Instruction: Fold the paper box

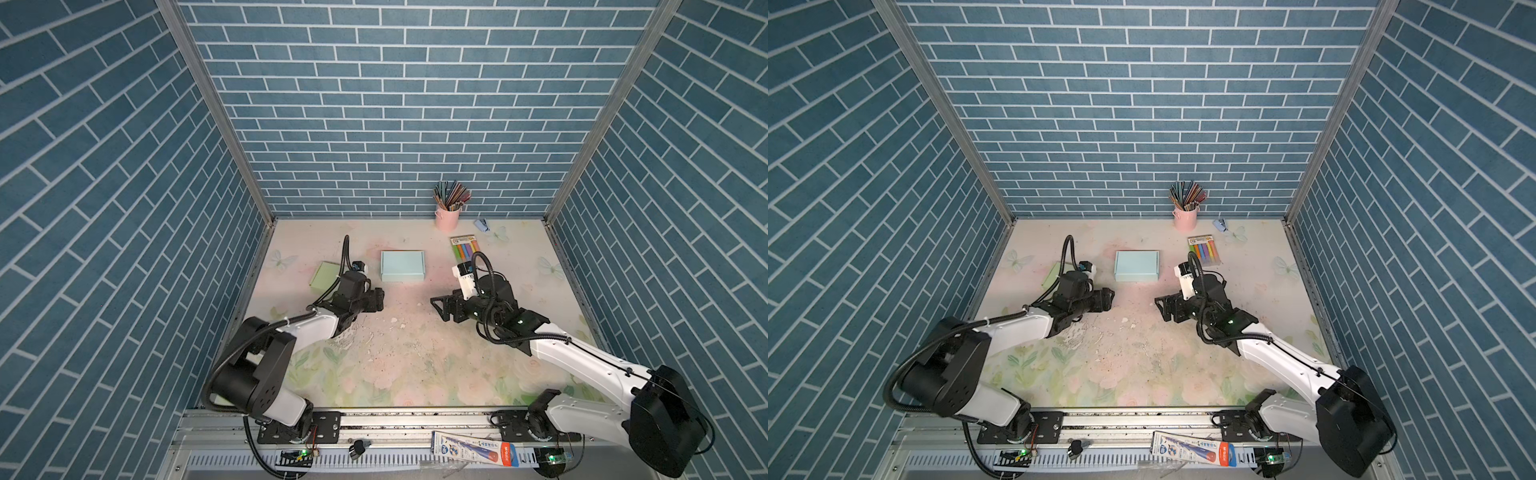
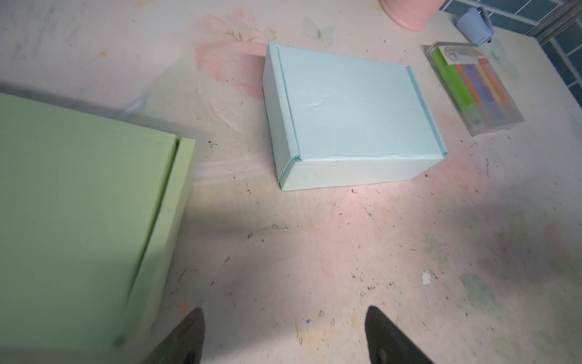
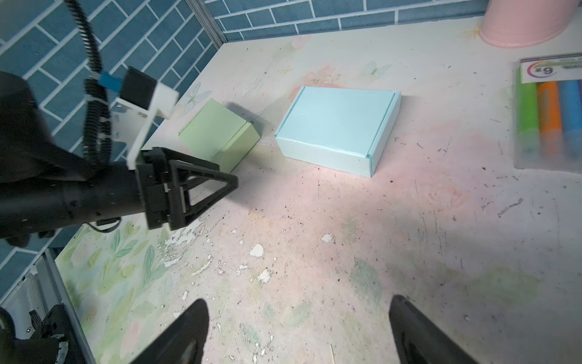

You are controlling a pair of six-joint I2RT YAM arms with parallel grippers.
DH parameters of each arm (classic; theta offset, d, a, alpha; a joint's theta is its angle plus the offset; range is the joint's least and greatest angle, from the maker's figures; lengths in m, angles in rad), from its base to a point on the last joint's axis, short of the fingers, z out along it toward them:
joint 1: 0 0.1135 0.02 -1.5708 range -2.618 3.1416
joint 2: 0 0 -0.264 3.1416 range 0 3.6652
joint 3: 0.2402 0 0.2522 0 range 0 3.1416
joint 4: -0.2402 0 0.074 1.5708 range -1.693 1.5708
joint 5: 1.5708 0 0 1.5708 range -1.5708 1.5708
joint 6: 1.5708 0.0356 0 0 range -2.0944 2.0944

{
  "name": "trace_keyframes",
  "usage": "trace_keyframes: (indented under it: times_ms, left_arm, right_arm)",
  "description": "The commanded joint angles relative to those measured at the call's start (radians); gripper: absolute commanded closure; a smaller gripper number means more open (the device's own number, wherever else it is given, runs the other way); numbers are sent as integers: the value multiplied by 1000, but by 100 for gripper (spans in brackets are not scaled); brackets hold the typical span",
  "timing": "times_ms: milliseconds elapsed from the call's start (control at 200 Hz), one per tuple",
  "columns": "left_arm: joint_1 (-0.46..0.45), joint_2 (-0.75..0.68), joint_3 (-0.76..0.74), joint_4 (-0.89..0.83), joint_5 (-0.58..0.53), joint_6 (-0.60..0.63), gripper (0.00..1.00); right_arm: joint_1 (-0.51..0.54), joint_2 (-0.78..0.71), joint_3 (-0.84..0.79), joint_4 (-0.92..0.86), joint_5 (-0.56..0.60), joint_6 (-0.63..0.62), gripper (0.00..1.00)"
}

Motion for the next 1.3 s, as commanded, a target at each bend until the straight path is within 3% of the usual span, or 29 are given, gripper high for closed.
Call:
trace_keyframes:
  times_ms: [0, 115, 295, 850, 1295]
  left_arm:
    - [50, -82, -52, -57, 5, 0, 19]
    - [183, -84, -71, -54, 109, 17, 19]
    - [261, -70, -79, -30, 158, 22, 18]
    - [364, 144, -63, 160, 254, -4, 18]
    - [373, 237, 41, 132, 249, 3, 18]
  right_arm:
    - [-4, 20, 4, 15, -12, -3, 10]
    - [-4, 31, 10, 22, -22, -3, 10]
    - [-4, 13, 26, -4, -23, -17, 10]
    - [-4, -14, 18, -2, 7, -31, 10]
    - [-4, 7, 39, -3, 7, -35, 10]
